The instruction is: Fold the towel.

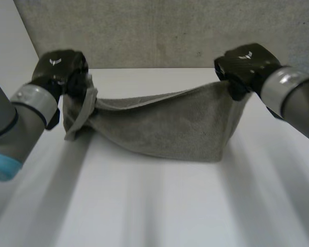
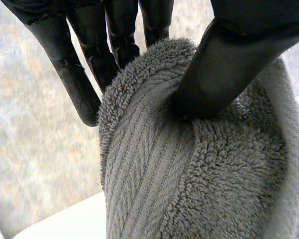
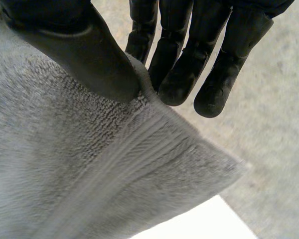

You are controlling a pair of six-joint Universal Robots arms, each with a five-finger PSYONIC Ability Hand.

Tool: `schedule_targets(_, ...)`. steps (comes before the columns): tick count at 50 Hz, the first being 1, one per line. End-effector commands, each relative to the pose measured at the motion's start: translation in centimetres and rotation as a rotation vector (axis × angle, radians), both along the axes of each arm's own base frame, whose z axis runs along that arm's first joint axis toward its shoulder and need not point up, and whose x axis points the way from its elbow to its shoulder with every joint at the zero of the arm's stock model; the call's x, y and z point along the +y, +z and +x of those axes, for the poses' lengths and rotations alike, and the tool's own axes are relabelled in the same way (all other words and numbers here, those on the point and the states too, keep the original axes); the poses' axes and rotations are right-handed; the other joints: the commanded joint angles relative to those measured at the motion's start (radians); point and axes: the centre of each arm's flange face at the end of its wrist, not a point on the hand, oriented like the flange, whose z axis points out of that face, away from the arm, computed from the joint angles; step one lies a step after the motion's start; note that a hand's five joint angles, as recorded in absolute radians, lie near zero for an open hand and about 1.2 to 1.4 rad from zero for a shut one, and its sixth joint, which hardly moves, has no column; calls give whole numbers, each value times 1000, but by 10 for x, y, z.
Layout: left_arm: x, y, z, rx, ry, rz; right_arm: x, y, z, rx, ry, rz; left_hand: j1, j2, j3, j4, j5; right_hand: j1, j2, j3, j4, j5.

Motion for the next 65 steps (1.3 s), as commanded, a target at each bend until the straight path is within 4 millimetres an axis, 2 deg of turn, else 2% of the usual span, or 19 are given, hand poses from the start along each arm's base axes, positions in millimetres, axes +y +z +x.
schedule_targets(1,-53,34,-17,55,-33,-186,-38,40,51,1,-55,-289,105,53,61,33,103,70,77,69,55,58)
schedule_targets(3,-79,63,-19,97,-23,-322,-50,60,55,-51,-100,-387,105,53,61,33,103,70,77,69,55,58)
schedule_targets(5,-89,80,-17,119,-14,-394,-65,99,61,-184,-139,-596,105,53,61,33,103,70,77,69,55,58)
schedule_targets(6,-89,80,-17,119,-14,-395,-65,100,61,-185,-139,-597,105,53,61,33,103,70,77,69,55,58)
schedule_targets(8,-97,118,-13,172,-5,-559,-62,140,60,-329,-147,-796,100,48,56,27,97,70,77,69,55,58)
schedule_targets(14,-94,148,-12,266,-41,-706,-53,159,61,-407,-144,-865,100,48,56,27,97,70,77,69,55,58)
schedule_targets(17,-95,140,-9,294,-88,-677,-49,146,63,-344,-124,-773,97,45,53,25,94,70,77,69,55,58)
schedule_targets(19,-98,109,-1,278,-138,-565,-50,131,64,-294,-113,-699,94,42,50,22,91,70,77,69,55,58)
schedule_targets(22,-99,88,4,253,-164,-502,-50,94,68,-186,-64,-534,94,42,50,22,91,70,77,69,55,58)
schedule_targets(24,-97,42,11,194,-222,-363,-46,45,70,-55,28,-326,91,39,47,19,88,70,77,69,55,58)
schedule_targets(25,-97,42,12,193,-223,-362,-46,44,70,-55,28,-325,91,39,47,19,88,70,77,69,55,58)
schedule_targets(27,-89,-13,24,150,-277,-197,-33,-7,67,69,124,-124,85,33,41,13,82,70,77,69,55,58)
schedule_targets(28,-89,-13,24,150,-277,-197,-33,-7,67,70,124,-123,85,33,41,13,82,70,77,69,55,58)
schedule_targets(30,-76,-57,38,129,-322,-63,-16,-46,55,155,188,27,79,27,35,7,76,70,77,69,55,58)
schedule_targets(36,-49,-99,53,84,-397,39,2,-81,30,215,196,137,0,-52,-44,-72,-3,70,77,69,55,58)
schedule_targets(38,-33,-114,59,45,-429,68,12,-95,19,216,187,144,-240,-292,-284,-312,-242,70,77,69,55,58)
schedule_targets(41,-19,-126,59,9,-453,90,23,-106,13,217,180,144,-420,-472,-464,-492,-422,70,77,69,55,58)
schedule_targets(49,-10,-135,63,-34,-447,107,36,-125,3,216,168,167,-473,-525,-517,-545,-475,70,77,69,55,58)
schedule_targets(65,35,-93,42,-39,-477,124,41,-136,1,211,165,179,-631,-683,-675,-704,-634,70,77,69,55,58)
